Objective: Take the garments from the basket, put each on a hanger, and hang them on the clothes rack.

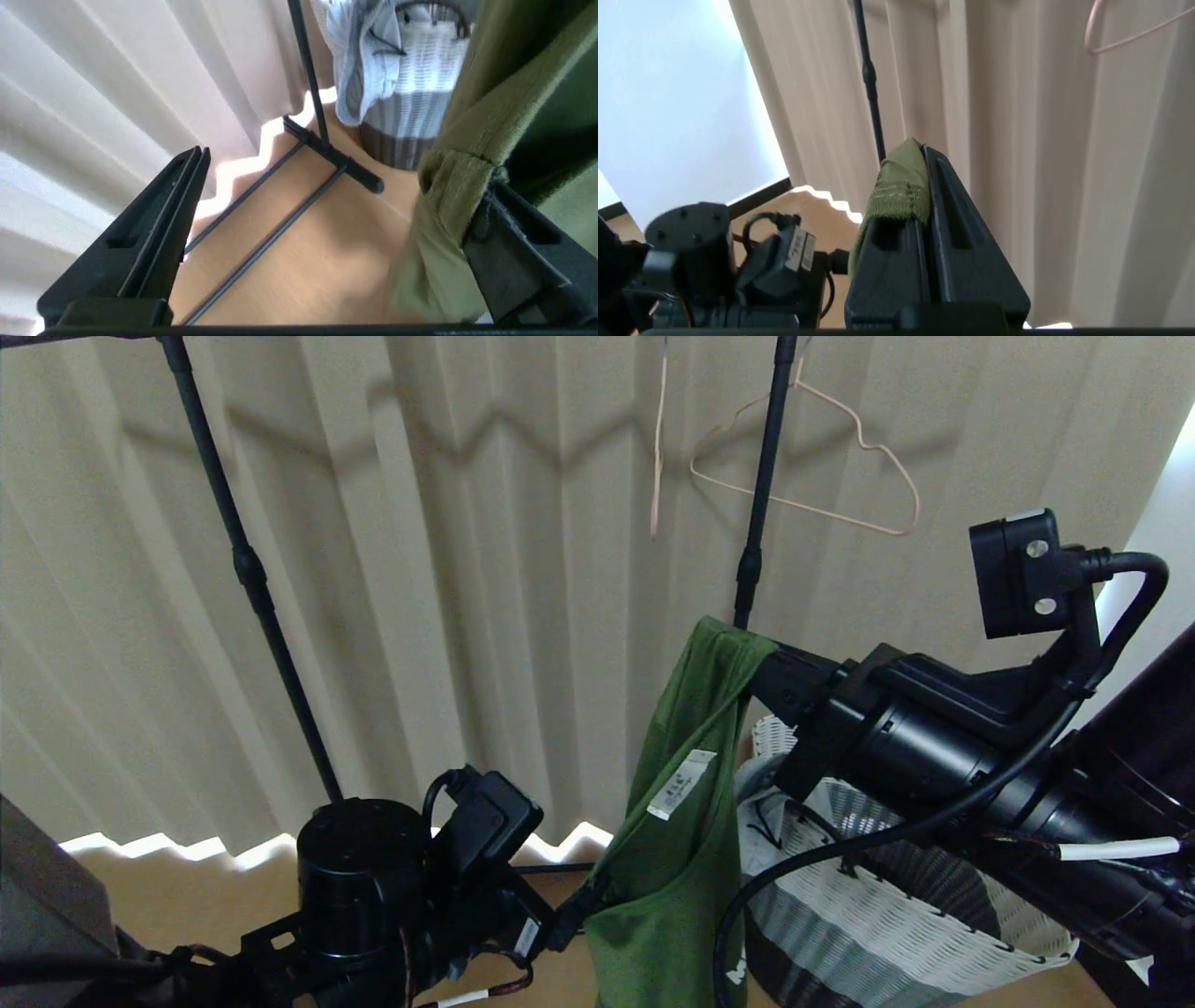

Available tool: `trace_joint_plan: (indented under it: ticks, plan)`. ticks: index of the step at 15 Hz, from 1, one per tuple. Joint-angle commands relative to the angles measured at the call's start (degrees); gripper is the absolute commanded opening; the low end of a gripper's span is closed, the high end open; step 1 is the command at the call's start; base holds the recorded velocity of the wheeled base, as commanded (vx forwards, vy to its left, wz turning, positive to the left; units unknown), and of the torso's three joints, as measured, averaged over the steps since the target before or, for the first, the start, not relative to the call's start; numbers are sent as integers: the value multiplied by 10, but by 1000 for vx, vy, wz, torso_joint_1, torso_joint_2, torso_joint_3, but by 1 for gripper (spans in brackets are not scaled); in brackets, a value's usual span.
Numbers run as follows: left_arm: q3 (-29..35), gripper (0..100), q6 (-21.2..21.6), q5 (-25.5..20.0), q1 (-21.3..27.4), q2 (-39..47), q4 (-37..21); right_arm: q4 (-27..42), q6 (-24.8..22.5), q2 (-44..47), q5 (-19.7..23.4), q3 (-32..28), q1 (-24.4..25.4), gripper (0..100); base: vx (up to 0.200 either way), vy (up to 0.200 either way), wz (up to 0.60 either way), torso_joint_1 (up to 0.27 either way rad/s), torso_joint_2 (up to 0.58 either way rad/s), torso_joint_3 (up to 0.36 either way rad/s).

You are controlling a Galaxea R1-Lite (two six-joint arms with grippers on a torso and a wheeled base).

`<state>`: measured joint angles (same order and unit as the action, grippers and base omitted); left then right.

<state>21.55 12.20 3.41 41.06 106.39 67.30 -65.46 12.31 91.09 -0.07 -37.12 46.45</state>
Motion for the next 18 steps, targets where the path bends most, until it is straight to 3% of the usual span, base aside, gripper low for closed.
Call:
trace_joint_plan:
  ticks: [1, 2, 3, 5, 7, 9, 12, 13, 14, 15, 16, 17, 18]
  plan:
    - [-1, 100, 1, 0, 1, 6, 1, 0, 0, 0, 0, 1, 0, 0, 0, 0, 0, 0, 0, 0]
    - [-1, 100, 1, -1, 2, 6, 1, 0, 0, -3, 0, 2, 0, 0, 0, 0, 0, 0, 0, 0]
    - [-1, 0, 1, 0, 2, 5, 1, -1, 0, -4, 0, 2, 0, 0, 0, 0, 0, 0, 0, 0]
    - [-3, 0, 2, -1, 3, 3, 8, 0, 0, -7, 0, 3, 0, 0, 0, 0, 0, 0, 0, 0]
    - [-33, 0, 8, -1, 11, -1, 57, 0, 0, -9, -1, 4, 0, 0, 0, 0, 0, 0, 0, 0]
    - [-49, 0, 44, 0, 8, -8, 95, 3, -1, -14, -1, 10, -9, 0, 0, 0, 0, 0, 0, 0]
    - [-12, 0, 52, 0, -31, -70, 51, 5, -13, -15, -3, 26, -41, 0, 0, 0, 0, 0, 0, 0]
    - [56, 0, 48, -1, -51, -164, -103, 5, -34, -13, -3, 35, -72, 0, 0, 0, 0, 0, 0, 0]
    - [103, 0, 40, -2, -53, -206, -198, 6, -39, -12, -3, 36, -83, 0, 0, 0, 0, 0, 0, 0]
    - [191, 0, 2, -2, -53, -257, -346, 6, -39, -11, -3, 36, -97, 0, 0, 0, 0, 0, 0, 0]
    - [197, 0, 0, -2, -53, -259, -352, 6, -40, -11, -3, 36, -98, 0, 0, 0, 0, 0, 0, 0]
    - [315, 0, -48, -1, -53, -275, -459, 6, -40, -10, -3, 30, -115, 0, 0, 0, 0, 0, 0, 0]
    - [364, 0, -67, -1, -53, -271, -474, 5, -40, -8, -3, 23, -121, 0, 0, 0, 0, 0, 0, 0]
